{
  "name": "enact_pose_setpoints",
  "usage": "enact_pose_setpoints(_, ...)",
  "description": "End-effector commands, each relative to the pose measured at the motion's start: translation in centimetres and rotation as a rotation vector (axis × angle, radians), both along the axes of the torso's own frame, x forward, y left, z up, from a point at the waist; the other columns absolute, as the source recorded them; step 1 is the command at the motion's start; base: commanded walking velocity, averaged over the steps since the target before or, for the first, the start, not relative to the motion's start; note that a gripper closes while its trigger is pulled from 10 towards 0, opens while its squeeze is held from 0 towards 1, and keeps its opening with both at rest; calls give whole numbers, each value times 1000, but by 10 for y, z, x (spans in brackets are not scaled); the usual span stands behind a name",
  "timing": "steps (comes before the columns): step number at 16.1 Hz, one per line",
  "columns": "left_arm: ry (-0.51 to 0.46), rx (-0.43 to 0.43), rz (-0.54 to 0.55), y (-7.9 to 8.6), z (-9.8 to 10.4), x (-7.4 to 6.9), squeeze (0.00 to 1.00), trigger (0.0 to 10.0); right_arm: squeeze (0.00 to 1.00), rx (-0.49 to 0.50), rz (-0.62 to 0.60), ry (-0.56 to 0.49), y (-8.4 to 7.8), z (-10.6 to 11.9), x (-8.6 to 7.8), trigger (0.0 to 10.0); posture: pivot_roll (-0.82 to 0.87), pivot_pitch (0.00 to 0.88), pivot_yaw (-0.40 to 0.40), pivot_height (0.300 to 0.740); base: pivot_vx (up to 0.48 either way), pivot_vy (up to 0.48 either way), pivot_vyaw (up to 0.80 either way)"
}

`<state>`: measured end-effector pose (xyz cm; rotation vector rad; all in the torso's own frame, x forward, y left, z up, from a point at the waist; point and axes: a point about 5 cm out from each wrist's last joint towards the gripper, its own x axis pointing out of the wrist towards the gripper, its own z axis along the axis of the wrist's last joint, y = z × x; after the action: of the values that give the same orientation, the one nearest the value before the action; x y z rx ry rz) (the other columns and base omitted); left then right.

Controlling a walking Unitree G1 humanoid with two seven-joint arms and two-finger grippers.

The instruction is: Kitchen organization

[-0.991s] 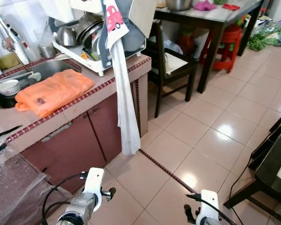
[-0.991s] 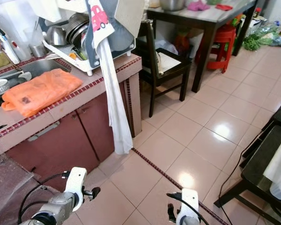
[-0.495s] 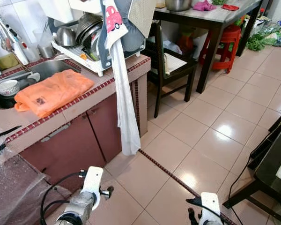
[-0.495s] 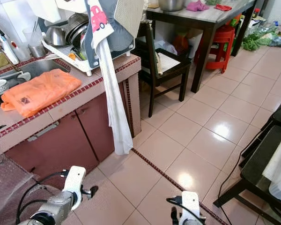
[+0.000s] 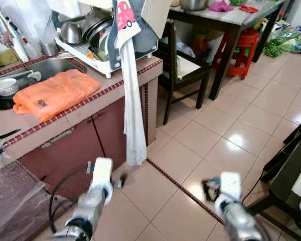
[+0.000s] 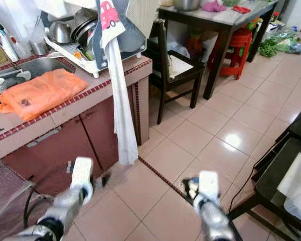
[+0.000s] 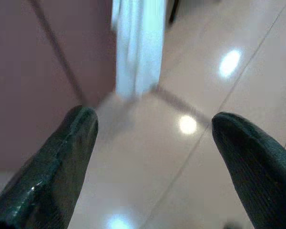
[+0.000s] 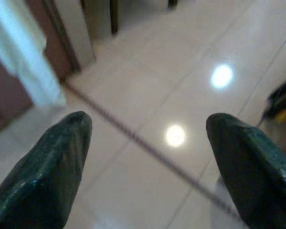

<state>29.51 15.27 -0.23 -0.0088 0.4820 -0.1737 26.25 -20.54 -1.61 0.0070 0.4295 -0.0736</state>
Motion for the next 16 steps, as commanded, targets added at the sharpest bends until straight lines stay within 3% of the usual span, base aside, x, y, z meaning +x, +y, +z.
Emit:
enact_pose_setpoints(1, -148, -12, -56, 5, 23, 14, 0, 10000, 0, -53, 2, -102, -14, 14, 0, 10000, -83, 0, 22, 740, 0, 0, 0)
enact_pose_setpoints(4, -226, 6, -125, 15, 36, 17, 0, 10000, 0, -75, 14, -221, -24, 33, -4, 10000, -84, 0, 35, 740, 0, 0, 0)
enact_pose_setpoints(6, -260, 60, -162, 35, 42, 8, 0, 10000, 0, -78, 16, -289, -32, 51, -16, 10000, -86, 0, 60, 740, 0, 0, 0)
enact_pose_setpoints(10, -296, 113, -148, 60, 40, -16, 0, 10000, 0, -139, 49, -323, -26, 68, -34, 10000, -91, 0, 75, 740, 0, 0, 0)
enact_pose_setpoints(11, -296, 130, -105, 67, 37, -37, 0, 10000, 0, -142, 43, -344, -20, 78, -41, 10000, -78, 0, 73, 740, 0, 0, 0)
enact_pose_setpoints(14, -286, 66, 18, 66, 36, -59, 0, 10000, 0, -148, -7, -392, -14, 99, -47, 10000, -38, 21, 44, 740, 0, 0, 0)
enact_pose_setpoints(16, -329, 32, 23, 64, 40, -69, 0, 10000, 0, -128, -43, -417, -13, 111, -52, 10000, -21, 41, 27, 740, 0, 0, 0)
